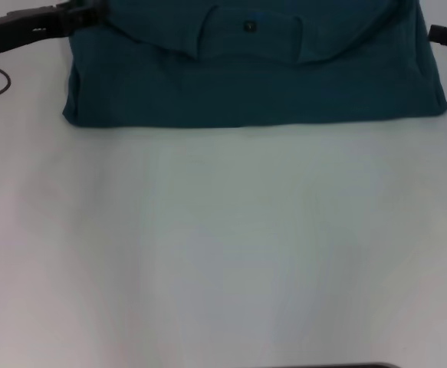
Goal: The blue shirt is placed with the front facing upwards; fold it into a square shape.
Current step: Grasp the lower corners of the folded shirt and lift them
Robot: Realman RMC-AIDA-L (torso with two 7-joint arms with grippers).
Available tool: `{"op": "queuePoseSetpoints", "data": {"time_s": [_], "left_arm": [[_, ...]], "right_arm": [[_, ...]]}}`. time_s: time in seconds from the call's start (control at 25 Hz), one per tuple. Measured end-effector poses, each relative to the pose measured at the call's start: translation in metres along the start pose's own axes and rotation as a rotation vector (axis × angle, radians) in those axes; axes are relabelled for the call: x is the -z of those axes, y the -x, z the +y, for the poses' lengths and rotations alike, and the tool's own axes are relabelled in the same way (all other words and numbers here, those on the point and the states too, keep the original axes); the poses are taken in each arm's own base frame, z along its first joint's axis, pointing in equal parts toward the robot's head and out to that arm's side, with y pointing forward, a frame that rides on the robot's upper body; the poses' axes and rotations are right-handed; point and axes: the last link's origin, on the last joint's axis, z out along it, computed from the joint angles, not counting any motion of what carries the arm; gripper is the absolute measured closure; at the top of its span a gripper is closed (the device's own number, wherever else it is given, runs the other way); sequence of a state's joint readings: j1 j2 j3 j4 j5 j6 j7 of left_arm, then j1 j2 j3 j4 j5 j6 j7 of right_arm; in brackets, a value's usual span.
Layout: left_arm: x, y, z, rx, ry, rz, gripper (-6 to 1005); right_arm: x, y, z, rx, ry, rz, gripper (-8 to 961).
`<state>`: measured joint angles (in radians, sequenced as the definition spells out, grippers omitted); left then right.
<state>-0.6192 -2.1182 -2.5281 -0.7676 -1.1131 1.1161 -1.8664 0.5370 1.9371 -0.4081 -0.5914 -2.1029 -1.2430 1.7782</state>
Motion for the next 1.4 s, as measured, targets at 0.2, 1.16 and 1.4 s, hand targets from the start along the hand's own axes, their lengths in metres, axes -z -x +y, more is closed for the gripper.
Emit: {"op": "queuePoseSetpoints", "data": {"time_s": [0.2, 1.16, 1.4], "left_arm": [[0.009, 0.007, -0.002, 0.017, 0.02, -0.043, 233], [0.013, 0.021, -0.005, 0.012, 0.002, -0.114, 232], [0.012, 0.021, -0.005, 0.011, 0.002, -0.113, 232]], "right_arm": [[0.019, 0.0, -0.001, -0.07, 0.06, 0.087, 318], [0.006, -0.022, -0.011, -0.184, -0.078, 0.212, 396], [-0.002, -0.022, -0.011, -0.175, -0.11, 0.201, 403]]}}
